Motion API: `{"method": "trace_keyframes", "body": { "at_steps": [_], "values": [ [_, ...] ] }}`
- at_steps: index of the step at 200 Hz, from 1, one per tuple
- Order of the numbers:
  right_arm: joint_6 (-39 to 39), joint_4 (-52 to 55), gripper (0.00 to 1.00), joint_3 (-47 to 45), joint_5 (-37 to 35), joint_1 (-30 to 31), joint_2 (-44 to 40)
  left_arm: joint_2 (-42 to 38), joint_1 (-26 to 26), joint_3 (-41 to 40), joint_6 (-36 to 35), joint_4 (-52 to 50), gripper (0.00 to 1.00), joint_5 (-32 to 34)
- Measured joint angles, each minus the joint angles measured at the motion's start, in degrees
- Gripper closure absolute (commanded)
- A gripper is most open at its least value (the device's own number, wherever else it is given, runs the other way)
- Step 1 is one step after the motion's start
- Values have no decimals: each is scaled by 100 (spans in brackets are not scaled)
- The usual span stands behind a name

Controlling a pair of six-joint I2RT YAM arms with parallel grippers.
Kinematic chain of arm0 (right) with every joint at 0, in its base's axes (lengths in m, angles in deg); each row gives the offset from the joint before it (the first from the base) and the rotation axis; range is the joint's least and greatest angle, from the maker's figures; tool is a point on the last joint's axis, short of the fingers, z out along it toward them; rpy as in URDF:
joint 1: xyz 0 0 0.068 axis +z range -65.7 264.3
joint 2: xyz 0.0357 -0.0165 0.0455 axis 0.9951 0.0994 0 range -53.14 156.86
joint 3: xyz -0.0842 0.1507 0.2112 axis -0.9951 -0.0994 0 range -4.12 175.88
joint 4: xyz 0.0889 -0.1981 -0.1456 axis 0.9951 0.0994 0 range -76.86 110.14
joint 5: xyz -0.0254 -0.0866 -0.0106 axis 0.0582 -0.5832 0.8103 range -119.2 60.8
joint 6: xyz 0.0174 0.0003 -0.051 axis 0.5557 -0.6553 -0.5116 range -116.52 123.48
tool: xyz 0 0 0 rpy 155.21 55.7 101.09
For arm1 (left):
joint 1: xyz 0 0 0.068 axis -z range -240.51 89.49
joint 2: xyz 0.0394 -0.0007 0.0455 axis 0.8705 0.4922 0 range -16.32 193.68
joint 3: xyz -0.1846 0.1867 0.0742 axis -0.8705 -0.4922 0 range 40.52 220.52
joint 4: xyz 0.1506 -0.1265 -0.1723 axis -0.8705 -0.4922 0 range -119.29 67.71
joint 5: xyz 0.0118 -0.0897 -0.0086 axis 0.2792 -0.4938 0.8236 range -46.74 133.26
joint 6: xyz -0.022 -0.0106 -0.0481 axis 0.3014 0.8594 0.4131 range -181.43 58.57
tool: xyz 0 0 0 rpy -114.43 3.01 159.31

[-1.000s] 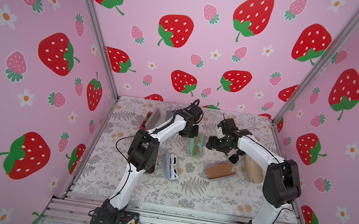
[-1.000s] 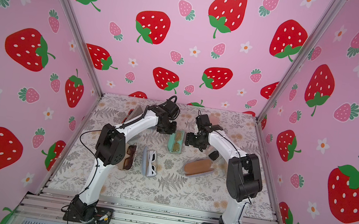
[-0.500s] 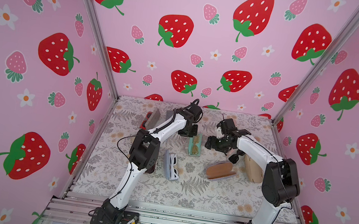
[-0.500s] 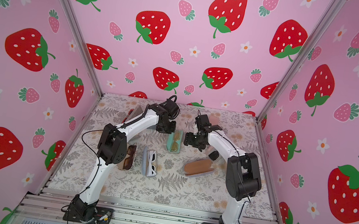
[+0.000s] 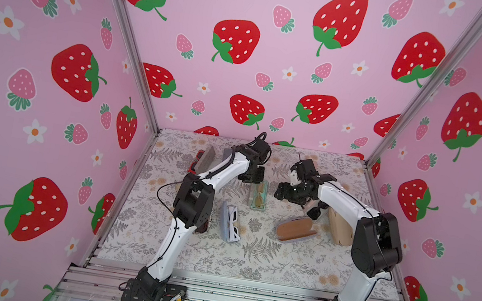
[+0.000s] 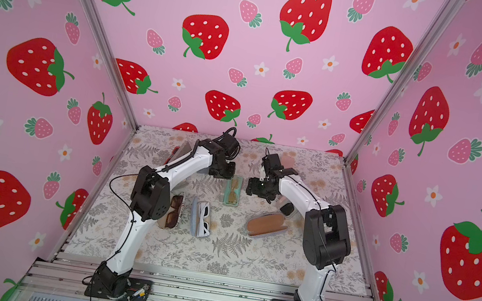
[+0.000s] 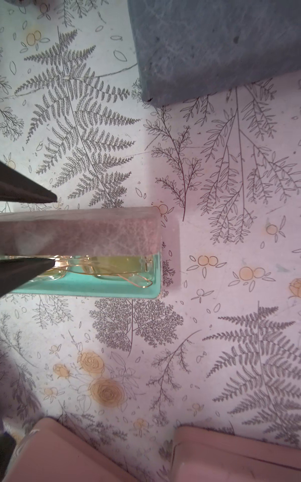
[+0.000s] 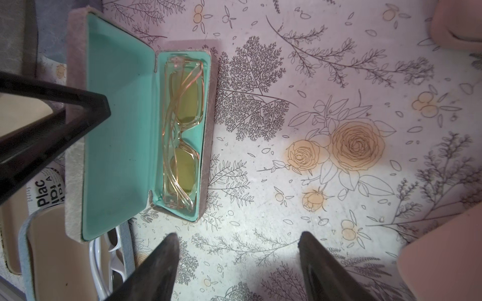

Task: Close the glasses case
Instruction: Move the glasses case to the center of the board, then close the glasses case at the center of the board.

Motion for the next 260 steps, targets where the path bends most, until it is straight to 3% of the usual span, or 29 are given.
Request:
{"method": "trace_keyframes", "body": {
  "at_steps": [53,65,79,93,105,124,172,205,260],
  "values": [
    [20,-31,27,0,20,0,0,-122,0,-256,4,146,64,-131],
    [31,-46,31,0,33,0,0,-264,0,-393,7,197,64,-190],
    [57,-74,47,0,57,0,0,-509,0,-568,7,284,65,-256],
    [94,-103,71,0,105,0,2,-876,0,-782,4,400,69,-326],
    [111,-120,100,17,201,0,15,-1237,0,-973,4,542,78,-393],
    [131,-76,100,249,402,0,181,-1814,-26,-1331,-28,798,100,-496],
    [149,-122,98,822,833,-15,975,-2424,-256,-2365,-9,1331,100,-811],
    [153,-127,96,986,970,-15,1373,-2074,-516,-2885,42,1491,100,-1058],
    [229,-166,95,1137,1174,-15,1679,-1504,-505,-2872,105,1637,100,-1377]
  ]
}}
